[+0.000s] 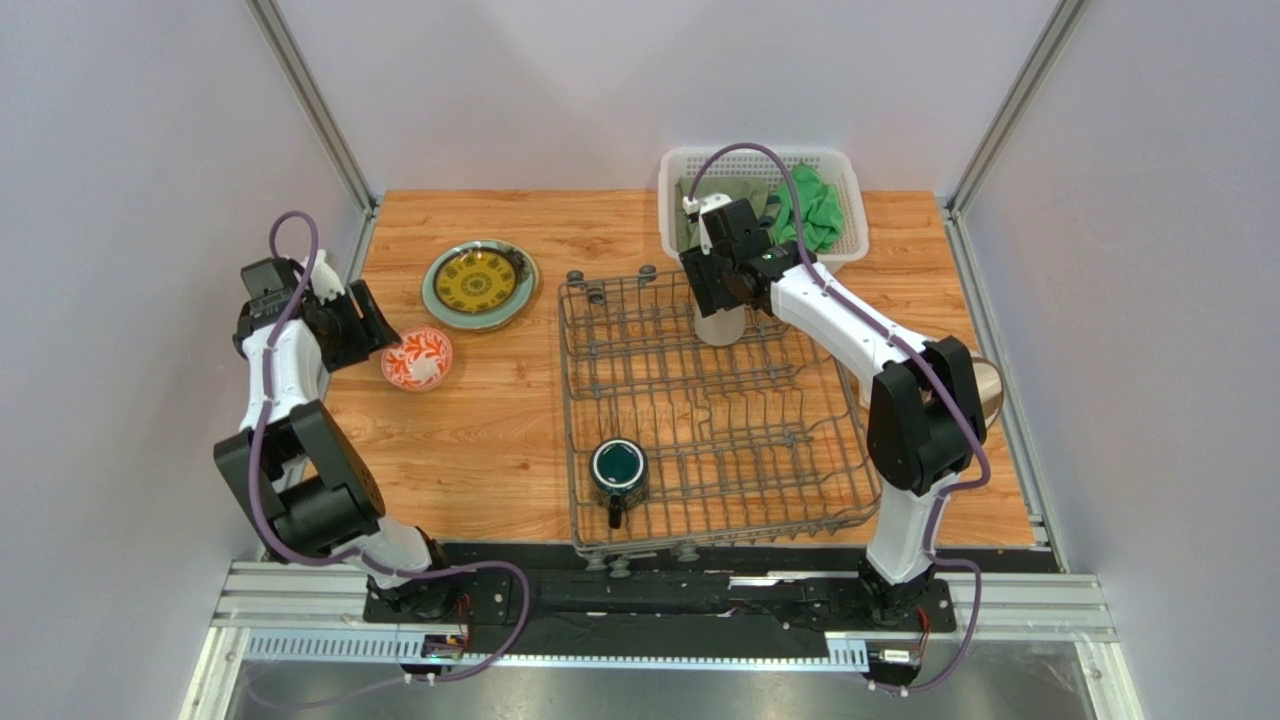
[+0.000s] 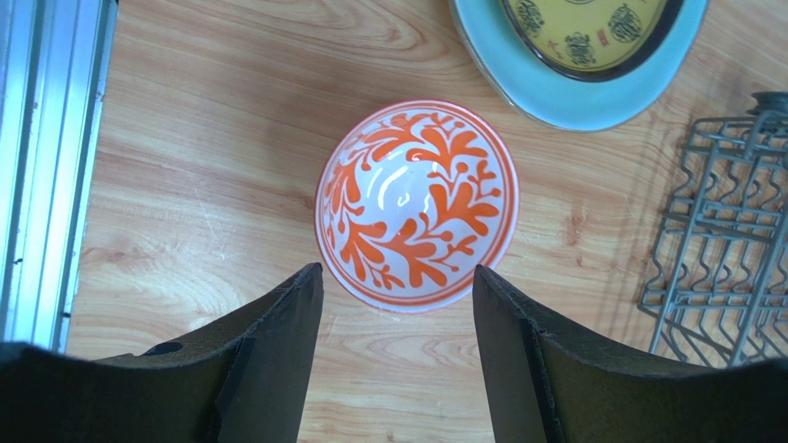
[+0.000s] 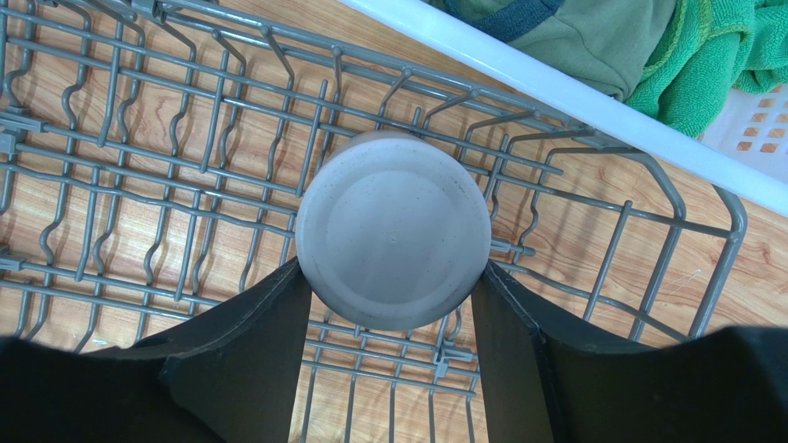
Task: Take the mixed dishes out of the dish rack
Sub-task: Pick up the cup from the dish rack.
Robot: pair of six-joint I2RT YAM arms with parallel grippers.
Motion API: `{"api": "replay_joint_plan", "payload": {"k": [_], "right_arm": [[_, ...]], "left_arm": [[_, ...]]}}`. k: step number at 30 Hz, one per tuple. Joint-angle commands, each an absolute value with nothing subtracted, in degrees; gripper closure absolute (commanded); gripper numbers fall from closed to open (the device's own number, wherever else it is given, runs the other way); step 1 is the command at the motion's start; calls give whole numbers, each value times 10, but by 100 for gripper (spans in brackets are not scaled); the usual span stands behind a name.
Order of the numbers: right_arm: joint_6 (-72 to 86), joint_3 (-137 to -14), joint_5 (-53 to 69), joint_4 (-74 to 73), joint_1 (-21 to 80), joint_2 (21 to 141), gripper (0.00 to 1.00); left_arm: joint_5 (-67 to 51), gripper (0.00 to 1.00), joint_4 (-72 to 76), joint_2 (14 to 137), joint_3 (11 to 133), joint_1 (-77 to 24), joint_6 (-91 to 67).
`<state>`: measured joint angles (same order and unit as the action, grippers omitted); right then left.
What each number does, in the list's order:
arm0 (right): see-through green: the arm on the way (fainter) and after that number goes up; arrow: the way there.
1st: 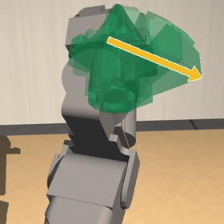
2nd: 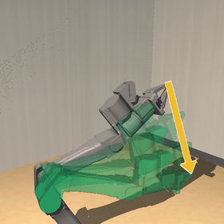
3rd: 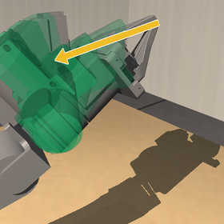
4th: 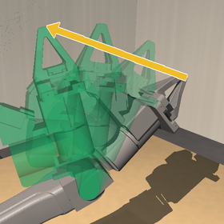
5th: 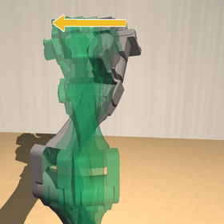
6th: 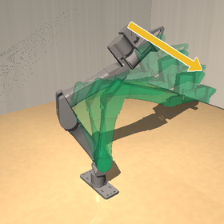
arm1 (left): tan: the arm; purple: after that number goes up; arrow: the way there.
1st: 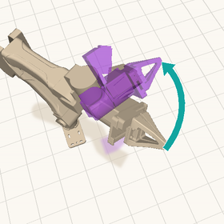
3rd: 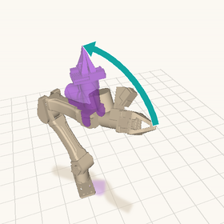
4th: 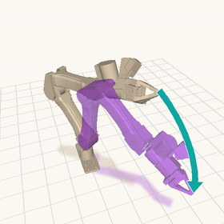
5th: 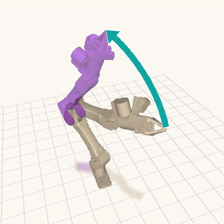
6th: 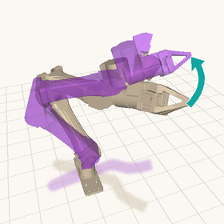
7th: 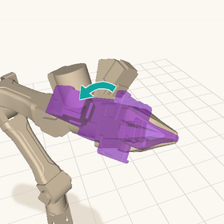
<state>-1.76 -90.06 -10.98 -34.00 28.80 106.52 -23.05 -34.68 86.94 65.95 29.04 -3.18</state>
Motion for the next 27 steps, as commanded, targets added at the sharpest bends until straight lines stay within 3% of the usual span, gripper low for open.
{"api": "replay_joint_plan", "payload": {"k": [1, 14, 21, 27], "right_arm": [[-13, -925, -98, -339, 286, 1030, 56], [-8, -931, -90, -354, 286, 1020, 59], [-4, -952, -65, -387, 286, 1000, 60], [14, -947, -18, -407, 286, 957, 60]], "left_arm": [[-250, 31, -358, 809, 648, 296, -4], [-278, 31, -384, 752, 643, 297, 34], [-365, 32, -372, 697, 635, 294, 90], [-381, 34, -353, 642, 617, 234, 168]]}}
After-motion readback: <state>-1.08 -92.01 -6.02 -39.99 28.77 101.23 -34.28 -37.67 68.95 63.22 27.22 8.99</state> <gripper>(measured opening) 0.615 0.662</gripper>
